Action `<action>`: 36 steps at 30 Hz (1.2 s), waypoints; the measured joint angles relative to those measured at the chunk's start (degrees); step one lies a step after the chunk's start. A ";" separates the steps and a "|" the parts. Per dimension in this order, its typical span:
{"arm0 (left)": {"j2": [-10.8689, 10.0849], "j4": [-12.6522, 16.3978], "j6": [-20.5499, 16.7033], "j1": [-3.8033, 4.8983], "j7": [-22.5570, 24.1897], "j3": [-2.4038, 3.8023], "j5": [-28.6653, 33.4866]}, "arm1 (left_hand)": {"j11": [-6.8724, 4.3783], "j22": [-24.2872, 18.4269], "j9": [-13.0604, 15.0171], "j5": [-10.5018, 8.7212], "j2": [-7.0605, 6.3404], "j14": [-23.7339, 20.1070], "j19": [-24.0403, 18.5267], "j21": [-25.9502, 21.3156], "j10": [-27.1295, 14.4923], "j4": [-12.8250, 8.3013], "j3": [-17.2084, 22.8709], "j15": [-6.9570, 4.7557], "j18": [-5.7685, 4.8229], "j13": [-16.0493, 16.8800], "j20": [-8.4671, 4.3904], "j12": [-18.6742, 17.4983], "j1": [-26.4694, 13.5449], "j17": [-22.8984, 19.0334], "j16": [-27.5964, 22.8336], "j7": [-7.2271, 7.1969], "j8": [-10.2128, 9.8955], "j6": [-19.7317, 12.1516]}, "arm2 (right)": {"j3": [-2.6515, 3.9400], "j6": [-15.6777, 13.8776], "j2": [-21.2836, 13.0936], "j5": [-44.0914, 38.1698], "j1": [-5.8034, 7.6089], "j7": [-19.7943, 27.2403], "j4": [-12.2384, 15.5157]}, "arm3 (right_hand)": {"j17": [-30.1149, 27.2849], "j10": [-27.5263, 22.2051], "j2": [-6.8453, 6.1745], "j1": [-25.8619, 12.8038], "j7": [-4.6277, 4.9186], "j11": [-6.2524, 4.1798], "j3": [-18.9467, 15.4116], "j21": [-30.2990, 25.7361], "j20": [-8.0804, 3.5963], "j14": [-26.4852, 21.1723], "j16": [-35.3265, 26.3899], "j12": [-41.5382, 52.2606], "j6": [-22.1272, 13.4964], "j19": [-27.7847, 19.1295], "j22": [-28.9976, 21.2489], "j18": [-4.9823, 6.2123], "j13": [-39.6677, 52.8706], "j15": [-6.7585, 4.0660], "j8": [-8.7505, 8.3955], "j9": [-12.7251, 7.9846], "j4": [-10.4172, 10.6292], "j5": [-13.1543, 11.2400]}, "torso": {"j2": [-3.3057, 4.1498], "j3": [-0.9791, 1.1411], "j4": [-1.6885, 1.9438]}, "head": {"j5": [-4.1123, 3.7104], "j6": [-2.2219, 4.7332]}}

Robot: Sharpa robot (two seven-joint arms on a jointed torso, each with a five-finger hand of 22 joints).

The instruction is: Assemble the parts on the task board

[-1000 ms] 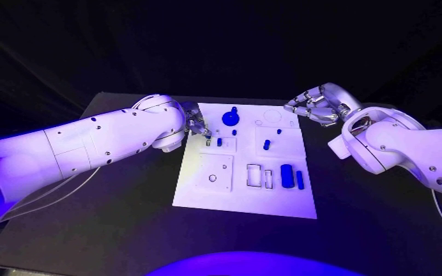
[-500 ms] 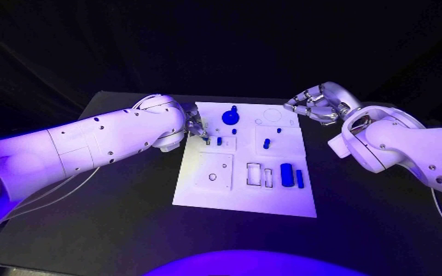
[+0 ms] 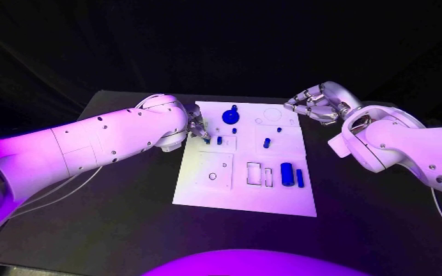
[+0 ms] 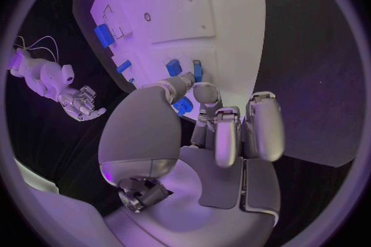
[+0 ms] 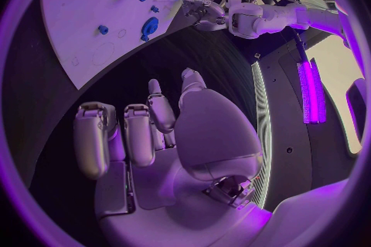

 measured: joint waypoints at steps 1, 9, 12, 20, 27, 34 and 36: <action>0.03 0.00 0.04 -0.03 -0.01 -0.02 0.00 | 0.00 0.02 0.00 0.01 0.00 0.00 0.00 0.00 0.00 0.00 0.00 0.00 -0.01 0.00 0.00 0.00 0.00 0.00 0.00 0.00 -0.06 0.00 | 0.00 0.00 0.00 0.00 0.00 0.00 0.00 | 0.00 0.00 0.00 0.00 0.00 0.00 0.00 0.00 0.00 0.00 0.00 0.00 0.00 0.00 0.00 0.00 0.00 0.00 0.00 0.00 0.00 0.00 | 0.00 0.00 0.00 | -0.02 -0.01; 0.13 -0.04 0.20 -0.05 -0.10 -0.01 0.00 | -0.03 0.02 0.03 0.20 0.01 0.00 0.00 0.00 0.03 -0.06 0.05 0.00 0.00 -0.06 0.00 0.00 0.01 -0.01 0.00 0.00 -0.10 0.00 | 0.00 0.01 0.02 0.02 -0.02 0.01 -0.01 | 0.00 0.00 0.00 0.00 0.00 0.00 0.00 0.00 0.00 0.00 0.00 0.00 0.00 0.00 -0.01 0.00 0.00 0.00 0.00 -0.01 0.00 0.00 | -0.01 0.01 -0.01 | -0.10 -0.09; 0.13 -0.01 0.42 -0.07 -0.16 -0.01 0.00 | -0.11 0.02 0.04 0.20 0.01 0.00 0.00 0.00 0.13 -0.07 0.06 0.00 -0.01 -0.06 0.00 0.00 0.01 -0.01 0.00 0.00 0.12 0.00 | 0.00 0.01 0.02 0.02 -0.02 0.02 -0.02 | 0.00 0.00 0.00 0.00 0.00 0.00 0.00 0.00 0.00 0.00 0.00 0.00 0.00 0.00 -0.01 0.00 0.00 0.00 0.00 -0.01 0.00 0.00 | -0.01 0.01 -0.02 | -0.11 -0.12; 0.05 0.16 1.15 -0.04 -0.44 0.03 -0.10 | -0.03 0.09 0.07 0.20 0.00 0.00 0.21 0.00 0.21 0.06 0.27 0.00 0.00 -0.14 -0.21 0.00 0.01 -0.01 0.00 0.00 0.14 0.00 | 0.00 0.04 0.01 0.04 -0.02 0.02 -0.03 | 0.00 0.00 0.00 0.00 0.00 0.00 0.00 0.00 0.00 0.00 0.00 0.00 0.00 0.00 -0.02 0.00 0.00 0.00 0.00 0.00 0.00 0.00 | -0.01 -0.01 0.02 | -0.20 -0.15; 0.01 0.27 1.60 -0.01 -0.60 0.06 -0.22 | -0.03 0.09 0.11 0.20 0.00 0.00 0.21 0.00 0.21 0.06 0.28 0.00 -0.01 -0.21 -0.21 0.00 0.00 -0.01 0.00 0.00 0.13 0.00 | 0.00 0.06 0.03 0.04 -0.03 0.03 -0.03 | 0.03 0.00 0.00 0.00 0.00 0.00 0.00 0.00 0.00 0.00 0.00 0.00 0.00 0.00 -0.02 0.00 0.00 0.00 0.00 0.04 0.00 0.00 | -0.02 -0.02 0.02 | -0.23 -0.39; 0.18 0.04 1.87 0.01 -0.67 0.08 -0.32 | -0.06 0.19 0.39 0.18 -0.01 0.02 0.20 0.00 0.29 0.15 0.38 -0.02 -0.01 -0.11 -0.21 0.00 -0.01 -0.01 0.00 0.00 0.30 0.00 | 0.00 0.07 0.13 0.04 -0.03 0.04 -0.04 | 0.04 0.00 0.00 0.00 0.00 0.00 0.00 0.00 0.00 0.00 0.00 0.00 0.00 0.00 -0.03 0.00 0.00 0.00 0.00 0.03 0.00 0.00 | -0.01 -0.02 0.01 | -0.29 -0.47; 0.29 -0.12 1.97 0.02 -0.67 0.09 -0.34 | -0.06 0.29 0.43 0.17 -0.25 0.20 0.20 0.00 0.65 0.28 0.52 -0.20 -0.01 0.39 -0.21 0.53 -0.25 -0.01 0.00 0.00 0.83 0.00 | 0.00 0.08 0.16 0.04 -0.03 0.05 -0.04 | 0.04 0.00 0.00 0.00 0.00 0.00 0.00 0.00 0.00 0.00 0.00 0.00 0.00 0.00 -0.03 0.00 0.00 0.00 0.00 0.03 0.00 0.00 | 0.01 -0.02 -0.02 | -0.28 -0.49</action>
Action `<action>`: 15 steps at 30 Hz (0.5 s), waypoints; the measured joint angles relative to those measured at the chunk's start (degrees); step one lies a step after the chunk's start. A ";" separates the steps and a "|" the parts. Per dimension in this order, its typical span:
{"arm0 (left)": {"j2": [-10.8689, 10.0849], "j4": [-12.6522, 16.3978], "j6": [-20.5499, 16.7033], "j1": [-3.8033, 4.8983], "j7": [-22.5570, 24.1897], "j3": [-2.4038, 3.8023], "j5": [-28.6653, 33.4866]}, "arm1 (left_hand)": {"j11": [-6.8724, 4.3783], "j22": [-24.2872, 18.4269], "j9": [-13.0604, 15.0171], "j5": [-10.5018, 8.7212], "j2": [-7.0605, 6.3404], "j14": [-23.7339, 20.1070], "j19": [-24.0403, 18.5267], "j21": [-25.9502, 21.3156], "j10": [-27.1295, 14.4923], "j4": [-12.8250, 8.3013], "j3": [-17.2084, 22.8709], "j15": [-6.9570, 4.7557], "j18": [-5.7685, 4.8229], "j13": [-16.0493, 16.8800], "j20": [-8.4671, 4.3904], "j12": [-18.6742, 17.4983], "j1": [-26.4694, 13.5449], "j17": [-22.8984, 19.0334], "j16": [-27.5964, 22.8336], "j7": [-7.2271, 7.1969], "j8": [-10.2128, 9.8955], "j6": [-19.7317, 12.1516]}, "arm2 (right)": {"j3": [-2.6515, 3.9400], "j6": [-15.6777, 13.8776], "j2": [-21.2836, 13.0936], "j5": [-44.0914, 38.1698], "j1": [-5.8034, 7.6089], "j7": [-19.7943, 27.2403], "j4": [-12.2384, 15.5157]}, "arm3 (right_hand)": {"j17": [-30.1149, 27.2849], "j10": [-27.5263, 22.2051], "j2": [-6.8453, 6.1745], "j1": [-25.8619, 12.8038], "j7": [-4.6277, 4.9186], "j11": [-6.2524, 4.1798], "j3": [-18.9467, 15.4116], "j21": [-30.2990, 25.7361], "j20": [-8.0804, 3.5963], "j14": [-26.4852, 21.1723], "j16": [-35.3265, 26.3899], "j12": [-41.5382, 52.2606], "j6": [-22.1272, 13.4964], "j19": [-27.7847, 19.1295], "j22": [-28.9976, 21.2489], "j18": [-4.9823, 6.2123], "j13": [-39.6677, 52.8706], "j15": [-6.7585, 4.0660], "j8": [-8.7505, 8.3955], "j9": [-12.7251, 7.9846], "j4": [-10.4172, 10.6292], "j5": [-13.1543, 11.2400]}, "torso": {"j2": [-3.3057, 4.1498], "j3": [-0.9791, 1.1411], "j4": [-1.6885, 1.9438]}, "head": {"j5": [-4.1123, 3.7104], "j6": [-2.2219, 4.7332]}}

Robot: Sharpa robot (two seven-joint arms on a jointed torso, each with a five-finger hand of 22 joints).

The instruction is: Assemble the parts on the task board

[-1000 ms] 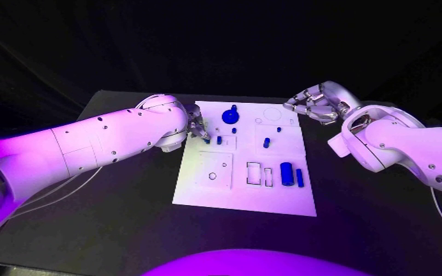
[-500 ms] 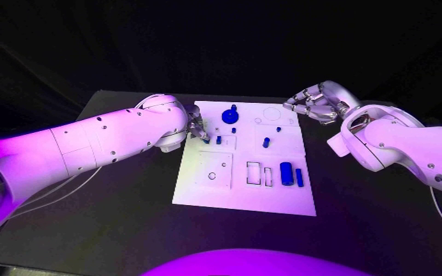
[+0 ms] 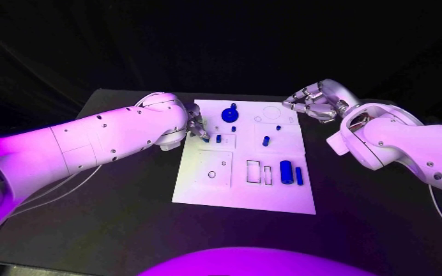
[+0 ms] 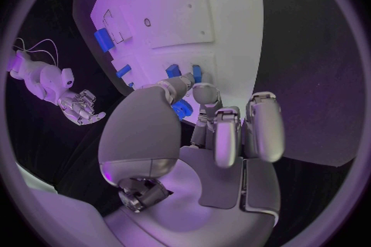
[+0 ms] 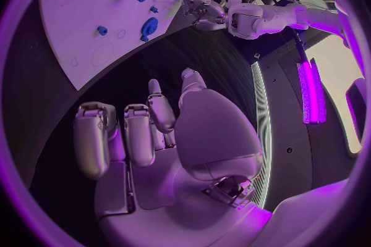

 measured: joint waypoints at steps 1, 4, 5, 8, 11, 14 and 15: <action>0.10 -0.14 0.08 0.00 0.00 0.00 -0.01 | -0.09 0.01 0.03 0.00 -0.18 0.00 0.00 0.00 0.10 -0.03 0.03 0.00 0.00 0.17 0.00 0.13 -0.18 0.00 0.00 0.00 0.19 0.00 | 0.00 0.00 0.01 0.00 0.00 0.00 0.00 | 0.00 0.00 0.00 0.00 0.00 0.00 0.00 0.00 0.00 0.00 0.00 0.00 0.00 0.00 0.00 0.00 0.00 0.00 0.00 0.00 0.00 0.00 | 0.01 0.00 -0.01 | 0.00 -0.01; 0.36 -0.51 0.23 -0.01 0.02 0.00 -0.02 | -0.20 0.08 0.82 0.00 -0.61 0.00 0.00 0.24 0.21 -0.16 0.31 0.00 0.00 0.49 0.00 0.44 -0.62 0.00 0.00 0.00 0.41 0.01 | 0.00 0.01 0.01 0.00 0.00 0.01 0.02 | 0.00 0.00 0.00 0.00 0.00 0.00 0.00 0.00 0.00 0.00 0.00 0.00 0.00 0.00 0.00 0.00 0.00 0.00 0.00 0.00 0.00 0.00 | 0.01 0.00 -0.01 | -0.09 -0.01; 0.48 -0.70 0.27 -0.02 0.05 0.01 -0.03 | -0.21 0.09 0.85 0.00 -0.56 0.00 0.00 0.23 0.22 -0.22 0.39 0.00 0.00 0.49 0.00 0.47 -1.01 0.00 0.00 -0.01 0.42 0.01 | 0.00 0.01 0.01 0.00 0.00 0.02 0.02 | 0.00 0.00 0.00 0.00 0.00 0.00 0.00 0.00 0.00 0.00 0.00 0.00 0.00 0.00 0.00 0.00 0.00 0.00 0.00 -0.01 0.00 0.00 | 0.01 0.00 -0.01 | -0.12 -0.01; 0.75 -1.14 0.34 -0.07 0.11 0.05 -0.05 | -0.28 0.09 1.20 0.00 -0.77 -0.21 0.00 0.23 0.29 -0.56 0.74 -0.21 0.00 0.49 0.00 0.47 -1.38 0.00 0.00 -0.01 0.91 0.01 | 0.00 0.02 0.01 0.00 0.00 0.02 0.04 | -0.01 0.00 0.00 0.00 0.00 0.00 0.00 0.00 0.00 0.00 0.00 0.00 0.00 0.00 0.00 0.00 0.00 0.00 0.00 -0.01 0.00 0.00 | 0.02 0.00 -0.01 | -0.16 -0.01; 1.06 -1.54 0.39 -0.13 0.19 0.09 -0.05 | -0.36 0.08 1.35 -0.01 -0.87 -0.14 0.00 0.23 0.55 -0.63 0.80 -0.28 0.00 0.49 0.00 0.47 -1.73 0.00 0.00 -0.26 1.11 0.27 | 0.00 0.02 0.01 0.00 -0.01 0.03 0.05 | -0.01 0.00 0.00 0.00 0.00 0.00 0.00 0.00 0.00 0.00 0.00 0.00 0.00 0.00 -0.01 0.00 0.00 0.00 0.00 -0.01 0.00 0.00 | 0.02 0.00 -0.01 | -0.23 -0.05; 1.26 -1.82 0.42 -0.18 0.28 0.12 -0.05 | -0.60 0.08 1.56 -0.14 -0.85 -0.01 0.00 0.23 0.81 -0.64 0.80 -0.42 0.00 0.49 0.00 0.47 -1.91 0.00 0.00 -0.51 1.12 0.52 | 0.00 0.02 -0.02 0.00 -0.01 0.03 0.07 | -0.01 0.00 0.00 0.00 0.00 0.00 0.00 0.00 0.00 0.00 0.00 0.00 0.00 0.00 -0.01 0.00 0.00 0.00 0.00 -0.01 0.00 0.00 | 0.02 -0.01 -0.01 | -0.27 -0.14; 1.32 -1.88 0.42 -0.20 0.31 0.12 -0.05 | -0.60 0.08 1.66 -0.19 -0.93 -0.01 0.13 0.23 0.81 -0.64 0.81 -0.42 0.00 0.49 -0.13 0.47 -1.99 -0.01 0.00 -0.51 1.24 0.53 | 0.00 0.02 -0.03 0.00 -0.01 0.03 0.07 | -0.01 0.00 0.00 0.00 0.00 0.00 0.00 0.00 0.00 0.00 0.00 0.00 0.00 0.00 -0.01 0.00 0.00 0.00 0.00 -0.01 0.00 0.00 | 0.02 -0.01 -0.01 | -0.27 -0.17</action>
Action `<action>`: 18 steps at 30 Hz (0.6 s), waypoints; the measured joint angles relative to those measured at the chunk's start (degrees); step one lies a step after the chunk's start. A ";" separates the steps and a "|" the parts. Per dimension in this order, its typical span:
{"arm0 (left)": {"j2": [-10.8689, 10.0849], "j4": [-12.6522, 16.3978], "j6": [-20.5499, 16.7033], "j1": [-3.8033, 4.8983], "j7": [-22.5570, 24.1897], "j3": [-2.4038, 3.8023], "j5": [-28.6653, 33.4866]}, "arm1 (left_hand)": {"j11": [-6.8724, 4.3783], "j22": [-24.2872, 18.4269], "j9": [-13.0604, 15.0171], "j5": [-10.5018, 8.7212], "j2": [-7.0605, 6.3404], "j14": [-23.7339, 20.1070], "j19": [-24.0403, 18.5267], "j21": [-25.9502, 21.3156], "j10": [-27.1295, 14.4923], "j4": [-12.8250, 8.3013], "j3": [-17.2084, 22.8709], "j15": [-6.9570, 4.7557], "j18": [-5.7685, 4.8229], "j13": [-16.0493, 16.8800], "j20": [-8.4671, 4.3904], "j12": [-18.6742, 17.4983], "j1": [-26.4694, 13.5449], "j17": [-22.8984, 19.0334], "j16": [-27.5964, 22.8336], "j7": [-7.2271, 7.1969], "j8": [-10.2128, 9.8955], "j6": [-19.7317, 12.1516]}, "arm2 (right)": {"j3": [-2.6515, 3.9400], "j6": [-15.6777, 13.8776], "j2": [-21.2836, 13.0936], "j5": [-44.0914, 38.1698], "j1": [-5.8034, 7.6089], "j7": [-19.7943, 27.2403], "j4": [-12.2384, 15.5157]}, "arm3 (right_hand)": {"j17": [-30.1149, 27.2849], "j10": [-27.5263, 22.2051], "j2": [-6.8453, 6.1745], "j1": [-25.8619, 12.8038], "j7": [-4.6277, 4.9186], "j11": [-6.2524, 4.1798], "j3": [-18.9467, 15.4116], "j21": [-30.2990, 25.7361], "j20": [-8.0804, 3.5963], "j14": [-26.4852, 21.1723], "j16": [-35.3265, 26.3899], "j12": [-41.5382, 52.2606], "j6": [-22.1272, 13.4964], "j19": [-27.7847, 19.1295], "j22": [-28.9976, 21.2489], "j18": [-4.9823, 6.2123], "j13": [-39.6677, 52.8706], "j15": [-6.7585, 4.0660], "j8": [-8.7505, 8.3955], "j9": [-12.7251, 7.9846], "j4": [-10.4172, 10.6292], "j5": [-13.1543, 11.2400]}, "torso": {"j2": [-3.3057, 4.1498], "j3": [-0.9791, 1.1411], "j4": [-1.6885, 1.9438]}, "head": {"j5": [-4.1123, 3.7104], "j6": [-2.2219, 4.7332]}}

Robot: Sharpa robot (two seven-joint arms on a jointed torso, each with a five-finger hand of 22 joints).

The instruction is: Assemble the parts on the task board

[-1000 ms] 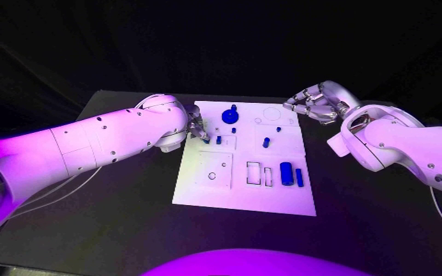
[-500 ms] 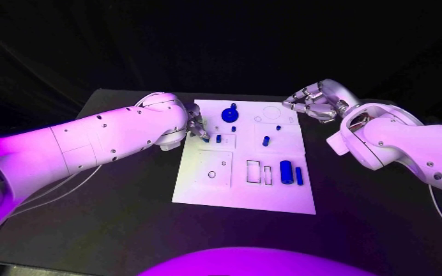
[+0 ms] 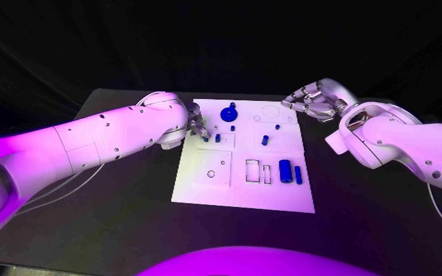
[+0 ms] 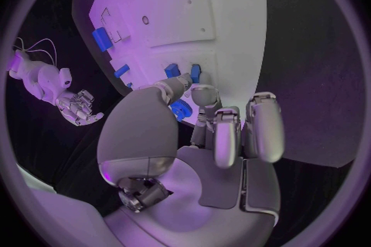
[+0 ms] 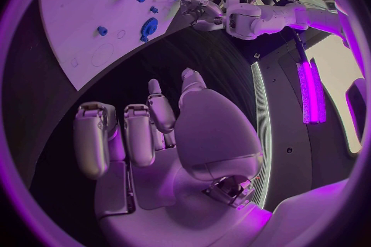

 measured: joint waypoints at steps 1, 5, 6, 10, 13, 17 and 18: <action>0.05 -0.06 0.00 -0.02 0.02 0.00 0.00 | 0.00 0.00 0.03 0.02 -0.15 0.00 0.08 0.00 0.00 0.00 0.00 0.00 0.00 0.00 -0.08 0.00 -0.15 0.00 0.00 0.00 0.11 0.00 | 0.00 0.00 -0.01 0.00 0.00 0.00 0.00 | 0.00 0.00 0.00 0.00 0.00 0.00 0.00 0.00 0.00 0.00 0.00 0.00 0.00 0.00 0.00 0.00 0.00 0.00 0.00 0.00 0.00 0.00 | 0.00 0.00 0.00 | -0.02 -0.03; 0.13 -0.24 0.00 -0.06 0.09 0.00 -0.02 | -0.21 0.00 0.08 0.21 -0.52 -0.01 0.08 0.00 0.22 -0.07 0.07 -0.01 0.00 -0.01 -0.08 0.00 -0.52 0.00 0.00 -0.40 0.23 0.40 | 0.00 0.00 -0.02 0.00 0.00 0.01 0.01 | 0.00 0.00 0.00 0.00 0.00 0.00 0.00 0.00 0.00 0.00 0.00 0.00 0.00 0.00 0.00 0.00 0.00 0.00 0.00 0.00 0.00 0.00 | -0.01 -0.01 0.01 | -0.08 -0.06; 0.16 -0.28 -0.01 -0.07 0.11 0.00 -0.02 | -0.21 0.00 0.11 0.21 -0.52 0.00 0.08 0.00 0.23 -0.08 0.08 0.00 0.01 0.00 -0.08 0.00 -0.52 0.00 0.00 -0.40 0.23 0.40 | 0.00 0.00 -0.02 0.00 0.00 0.01 0.01 | 0.00 0.00 0.00 0.00 0.00 0.00 0.00 0.00 0.00 0.00 0.00 0.00 0.00 0.00 0.02 0.00 0.00 0.00 0.00 0.00 0.00 0.00 | -0.01 -0.01 0.01 | -0.10 -0.06; 0.21 -0.35 -0.02 -0.10 0.15 0.00 -0.02 | -0.22 -0.01 0.46 0.21 -0.51 -0.01 0.08 0.00 0.24 -0.25 0.25 -0.01 0.00 -0.01 -0.08 0.00 -0.96 0.00 0.00 -0.40 0.29 0.40 | 0.00 0.00 -0.02 0.00 0.00 0.01 0.01 | -0.01 0.00 0.01 -0.01 0.00 0.00 -0.40 0.00 0.00 0.00 0.00 0.00 0.00 0.00 0.04 0.00 0.00 0.00 0.00 0.06 -0.07 0.35 | -0.04 -0.03 0.04 | -0.16 -0.08; 0.22 -0.37 -0.01 -0.13 0.15 -0.01 -0.03 | -0.22 -0.01 0.81 0.21 -0.96 -0.21 0.08 0.00 0.24 -0.75 0.75 -0.21 0.00 -0.01 -0.08 0.00 -1.43 0.00 0.00 -0.40 0.61 0.41 | 0.00 0.00 -0.03 0.00 0.00 0.01 -0.01 | -0.01 0.00 0.31 -0.31 0.00 0.00 -0.40 0.00 0.00 0.00 0.00 0.00 0.00 0.00 0.04 0.01 0.00 0.00 0.00 0.06 -0.07 0.35 | -0.05 -0.03 0.05 | -0.18 -0.14; 0.23 -0.44 0.07 -0.14 0.15 -0.02 -0.04 | -0.22 -0.01 1.00 0.20 -1.87 -0.01 0.08 0.00 0.24 -2.24 2.17 -0.40 0.00 -0.22 -0.08 0.00 -2.94 0.05 0.00 -0.71 0.76 0.71 | 0.00 0.00 -0.05 0.00 0.00 0.02 -0.04 | -0.01 0.00 0.31 -0.31 0.00 0.00 -0.40 0.00 0.00 0.00 0.00 0.00 0.00 0.00 0.04 0.00 0.00 0.00 0.00 0.06 -0.07 0.35 | -0.08 -0.03 0.07 | -0.18 -0.20; 0.24 -0.48 0.09 -0.15 0.15 -0.02 -0.03 | -0.22 -0.01 1.08 0.21 -2.11 -0.01 0.08 0.00 0.24 -2.47 2.02 -0.41 -0.01 -0.31 -0.08 0.00 -3.17 0.05 0.00 -0.71 0.76 0.72 | 0.00 0.00 -0.05 0.00 0.00 0.02 -0.04 | -0.01 0.00 0.31 -0.31 0.00 0.00 -0.40 0.00 0.00 0.00 0.00 0.00 0.00 0.00 0.04 0.00 0.00 0.00 0.00 0.06 -0.07 0.35 | -0.08 -0.03 0.07 | -0.18 -0.21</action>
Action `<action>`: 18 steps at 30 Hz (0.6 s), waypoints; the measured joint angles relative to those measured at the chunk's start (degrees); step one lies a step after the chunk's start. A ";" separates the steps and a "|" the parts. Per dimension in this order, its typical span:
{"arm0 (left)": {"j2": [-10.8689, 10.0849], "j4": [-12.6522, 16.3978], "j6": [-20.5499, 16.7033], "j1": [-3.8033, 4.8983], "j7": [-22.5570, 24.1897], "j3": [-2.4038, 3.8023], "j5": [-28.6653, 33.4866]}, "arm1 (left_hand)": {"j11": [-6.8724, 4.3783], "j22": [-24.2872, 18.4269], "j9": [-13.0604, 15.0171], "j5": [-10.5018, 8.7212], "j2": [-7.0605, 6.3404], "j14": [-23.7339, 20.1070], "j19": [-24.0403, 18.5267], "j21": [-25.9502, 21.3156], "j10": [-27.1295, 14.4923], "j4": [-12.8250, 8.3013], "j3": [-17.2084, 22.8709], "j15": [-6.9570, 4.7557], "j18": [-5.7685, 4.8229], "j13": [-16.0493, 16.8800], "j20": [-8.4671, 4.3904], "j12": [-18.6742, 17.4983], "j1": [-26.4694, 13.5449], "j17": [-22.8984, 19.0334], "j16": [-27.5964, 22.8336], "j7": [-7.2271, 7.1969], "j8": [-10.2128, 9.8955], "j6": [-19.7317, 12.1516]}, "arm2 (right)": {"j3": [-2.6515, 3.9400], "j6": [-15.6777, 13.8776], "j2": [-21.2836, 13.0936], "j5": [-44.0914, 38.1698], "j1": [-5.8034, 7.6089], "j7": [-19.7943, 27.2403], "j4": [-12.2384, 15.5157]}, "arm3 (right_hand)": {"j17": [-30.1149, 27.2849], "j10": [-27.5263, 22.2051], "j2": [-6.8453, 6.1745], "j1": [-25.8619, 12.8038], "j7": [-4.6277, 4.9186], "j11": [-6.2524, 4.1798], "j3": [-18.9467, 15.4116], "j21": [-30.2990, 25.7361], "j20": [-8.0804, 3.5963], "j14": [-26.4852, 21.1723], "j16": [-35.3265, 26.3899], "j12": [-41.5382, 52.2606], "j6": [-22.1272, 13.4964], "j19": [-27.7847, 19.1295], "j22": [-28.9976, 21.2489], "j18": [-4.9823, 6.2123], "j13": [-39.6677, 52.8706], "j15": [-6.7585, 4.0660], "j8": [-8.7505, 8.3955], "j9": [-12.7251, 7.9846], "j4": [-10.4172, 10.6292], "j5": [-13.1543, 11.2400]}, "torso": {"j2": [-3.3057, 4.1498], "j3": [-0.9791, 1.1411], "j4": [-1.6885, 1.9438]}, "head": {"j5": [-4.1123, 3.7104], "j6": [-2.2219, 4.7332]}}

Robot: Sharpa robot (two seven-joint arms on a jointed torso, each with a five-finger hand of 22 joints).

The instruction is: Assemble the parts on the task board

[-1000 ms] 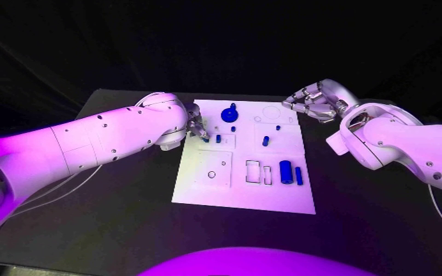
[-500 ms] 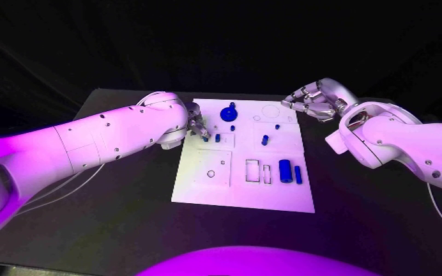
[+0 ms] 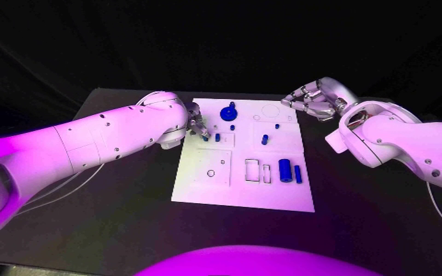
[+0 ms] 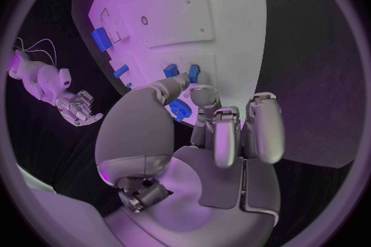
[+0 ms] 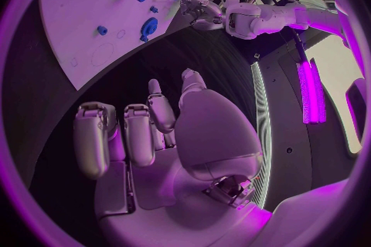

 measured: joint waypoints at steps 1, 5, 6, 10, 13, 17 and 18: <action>0.01 -0.05 0.02 0.00 0.00 0.00 0.00 | -0.04 0.00 0.06 0.00 -0.29 0.00 0.00 0.00 0.04 -0.04 -0.02 -0.01 0.00 -0.12 0.00 0.00 -0.29 0.00 0.00 -0.16 0.02 0.16 | 0.00 0.00 0.00 0.00 0.00 0.00 0.00 | 0.00 0.00 0.00 0.00 0.00 0.00 0.00 -0.07 0.00 0.00 -0.20 0.00 0.00 0.00 0.00 0.00 -0.02 0.00 0.00 0.00 0.00 0.00 | -0.01 0.00 0.00 | 0.00 -0.01; 0.01 -0.22 0.13 -0.08 -0.09 -0.07 0.05 | -0.13 0.00 0.38 0.05 -1.19 0.01 0.00 0.00 0.09 1.19 -2.89 -0.01 0.00 -0.59 0.00 -0.56 -1.79 0.00 0.00 -1.59 0.47 1.62 | 0.00 -0.01 -0.01 0.00 -0.01 0.01 0.00 | 0.00 0.00 0.00 0.00 0.00 0.00 0.00 -0.27 0.00 0.00 -0.23 0.00 0.00 0.00 0.00 0.00 -0.10 0.00 0.00 0.00 0.00 0.00 | -0.02 0.00 0.00 | 0.00 0.10; 0.01 -0.31 0.24 -0.18 -0.19 -0.13 0.06 | 0.10 0.00 0.45 0.25 -1.69 0.01 0.00 0.00 -0.15 1.88 -4.67 -0.01 0.00 -0.75 0.00 -0.56 -2.96 0.00 0.00 -1.82 0.40 1.84 | 0.00 -0.01 -0.01 0.00 -0.01 0.02 0.00 | 0.00 0.00 0.00 0.00 0.00 0.00 0.00 -0.27 0.00 0.00 -0.23 0.00 0.00 0.00 0.00 0.00 -0.10 0.00 0.00 0.00 0.00 0.00 | -0.02 0.00 0.00 | -0.01 0.11; -0.05 -0.44 0.51 -0.33 -0.65 -0.22 0.10 | 0.41 0.00 0.13 0.44 -0.74 0.01 0.00 0.42 -0.89 3.85 -16.58 -0.01 0.00 -1.09 0.00 -0.70 -2.99 -0.01 0.00 -1.00 -0.82 0.99 | 0.00 -0.01 -0.01 0.00 -0.01 0.03 -0.01 | -0.01 0.00 0.00 0.00 0.00 0.00 0.00 -0.27 0.00 0.00 -0.23 0.00 0.00 0.00 -0.01 0.00 -0.10 0.00 0.00 -0.01 0.00 0.00 | 0.01 0.00 -0.01 | 0.02 0.20; -0.08 -0.54 0.56 -0.36 -1.04 -0.24 0.13 | 0.33 0.00 0.04 0.44 1.27 0.00 0.00 0.43 -1.00 5.80 -23.76 -0.01 0.00 -1.03 0.00 -0.70 -0.99 -0.01 0.00 -1.01 -1.47 1.01 | 0.00 -0.01 -0.01 0.00 -0.01 0.04 -0.01 | -0.01 0.00 0.00 0.00 0.00 0.00 0.00 -0.27 0.00 0.00 -0.23 0.00 0.00 0.00 -0.01 0.00 -0.10 0.00 0.00 -0.01 0.00 0.00 | 0.02 0.00 -0.02 | 0.03 0.24; -0.08 -0.55 0.54 -0.33 -1.37 -0.20 0.20 | 0.53 -0.01 -0.32 0.44 2.58 0.01 0.00 0.43 -1.20 7.32 -26.82 -0.01 0.00 -1.03 0.00 -0.70 0.33 -0.01 0.00 -1.01 -1.82 1.01 | 0.00 -0.01 -0.01 0.00 -0.01 0.04 -0.02 | -0.01 0.00 0.00 0.00 0.00 0.00 0.00 -0.27 0.00 0.00 -0.23 0.00 0.00 0.00 -0.01 0.00 -0.10 0.00 0.00 -0.01 0.00 0.00 | 0.02 0.00 -0.01 | -0.01 0.26; -0.08 -0.55 0.52 -0.33 -1.42 -0.20 0.22 | 0.53 -0.01 -0.32 0.44 2.73 0.00 0.00 0.43 -1.20 7.66 -27.15 -0.01 0.01 -1.03 0.00 -0.70 0.47 -0.01 0.00 -1.01 -1.84 1.01 | 0.00 -0.01 -0.01 0.00 -0.01 0.05 -0.02 | -0.01 0.00 0.00 0.00 0.00 0.00 0.00 -0.27 0.00 0.00 -0.23 0.00 0.00 0.00 -0.02 0.00 -0.10 0.00 0.00 -0.01 0.00 0.00 | 0.02 0.00 -0.01 | -0.02 0.26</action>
